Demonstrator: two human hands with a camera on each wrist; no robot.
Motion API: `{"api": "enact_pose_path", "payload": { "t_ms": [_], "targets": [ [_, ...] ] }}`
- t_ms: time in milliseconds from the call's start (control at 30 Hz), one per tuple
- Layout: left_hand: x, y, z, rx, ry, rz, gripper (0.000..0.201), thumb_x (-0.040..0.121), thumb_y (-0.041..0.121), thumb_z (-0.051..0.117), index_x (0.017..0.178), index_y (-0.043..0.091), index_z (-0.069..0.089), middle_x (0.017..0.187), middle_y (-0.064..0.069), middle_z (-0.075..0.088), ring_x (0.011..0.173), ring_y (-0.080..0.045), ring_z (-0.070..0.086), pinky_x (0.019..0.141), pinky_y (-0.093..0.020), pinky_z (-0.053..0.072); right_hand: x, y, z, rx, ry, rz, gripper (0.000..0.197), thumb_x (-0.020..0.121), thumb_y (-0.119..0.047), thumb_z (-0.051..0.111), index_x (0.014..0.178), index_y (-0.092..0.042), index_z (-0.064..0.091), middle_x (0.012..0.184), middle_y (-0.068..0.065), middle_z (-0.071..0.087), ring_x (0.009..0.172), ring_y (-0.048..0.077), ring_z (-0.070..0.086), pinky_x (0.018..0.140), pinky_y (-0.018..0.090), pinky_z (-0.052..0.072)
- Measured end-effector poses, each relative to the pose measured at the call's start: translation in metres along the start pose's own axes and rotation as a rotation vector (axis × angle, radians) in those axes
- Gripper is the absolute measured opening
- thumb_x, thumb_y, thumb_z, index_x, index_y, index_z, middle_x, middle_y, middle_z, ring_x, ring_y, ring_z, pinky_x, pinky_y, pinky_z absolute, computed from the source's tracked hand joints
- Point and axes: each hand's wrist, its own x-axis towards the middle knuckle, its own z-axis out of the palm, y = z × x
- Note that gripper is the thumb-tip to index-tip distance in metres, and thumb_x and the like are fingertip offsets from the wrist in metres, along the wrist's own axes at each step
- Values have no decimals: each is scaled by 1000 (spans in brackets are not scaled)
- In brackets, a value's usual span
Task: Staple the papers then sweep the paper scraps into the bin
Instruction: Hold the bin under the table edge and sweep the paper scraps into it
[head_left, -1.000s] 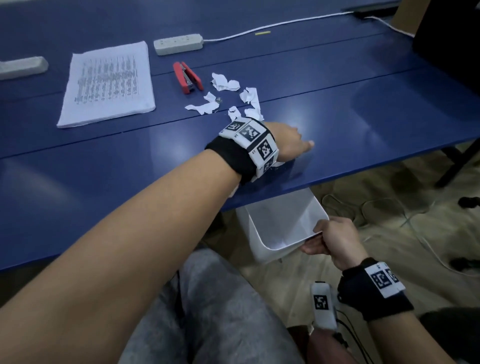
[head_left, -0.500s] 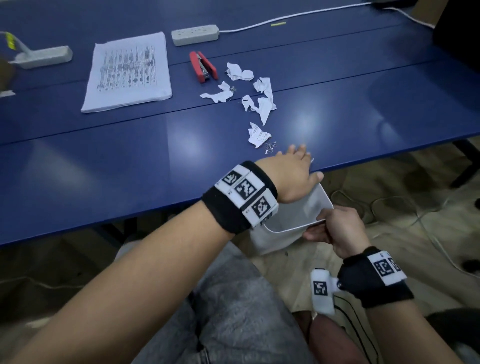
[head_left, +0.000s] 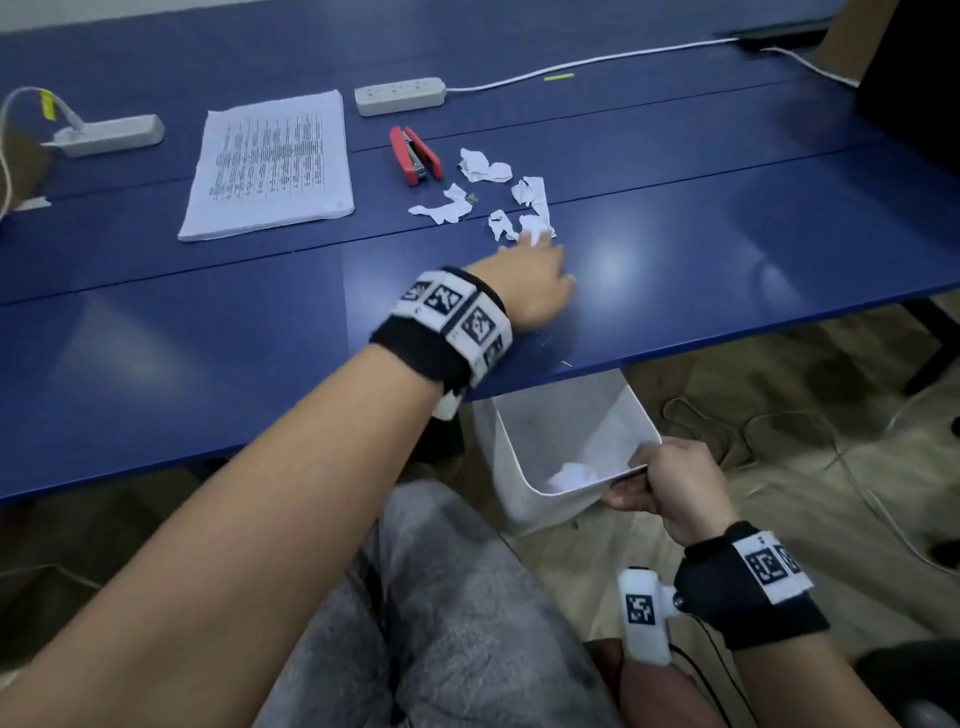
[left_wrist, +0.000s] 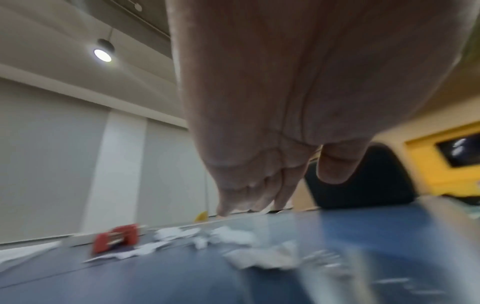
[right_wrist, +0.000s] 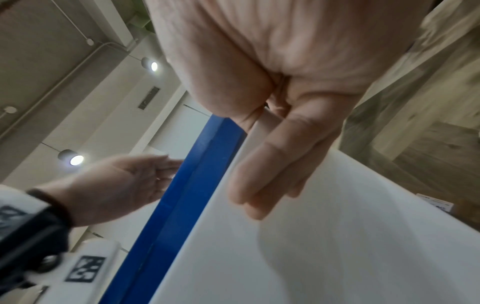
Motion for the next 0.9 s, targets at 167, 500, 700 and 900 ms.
{"api": "enact_pose_path", "payload": {
  "t_ms": [167,500,700,900],
  "targets": [
    [11,-9,4,143,-140,-36,46,104,26,21,135,0,45,145,-24,36,135,-41,36,110,-45,33,3,-2,0,-6,-11,-8,16,82,9,43,90,11,57,74,38,62,42,39,65,46,39,59],
    [-74,37,48,43,-218,163,61,105,36,19,154,0,16,165,-16,4,154,-28,4,124,-44,10,4,2,-6,10,-5,-7,17,80,11,42,86,12,58,63,33,57,36,36,61,44,39,57],
    [-37,21,-6,9,60,152,50,103,37,28,136,7,50,149,-14,43,140,-28,38,114,-40,30,10,6,-7,-21,2,-9,18,81,9,43,88,13,59,59,34,60,41,39,63,47,40,59],
    [44,-24,-42,75,80,-33,47,100,39,35,127,7,55,135,-15,53,126,-33,49,88,-36,36,20,3,-8,-40,1,6,21,83,7,43,97,13,57,59,33,62,40,39,62,42,36,54]
  ]
}}
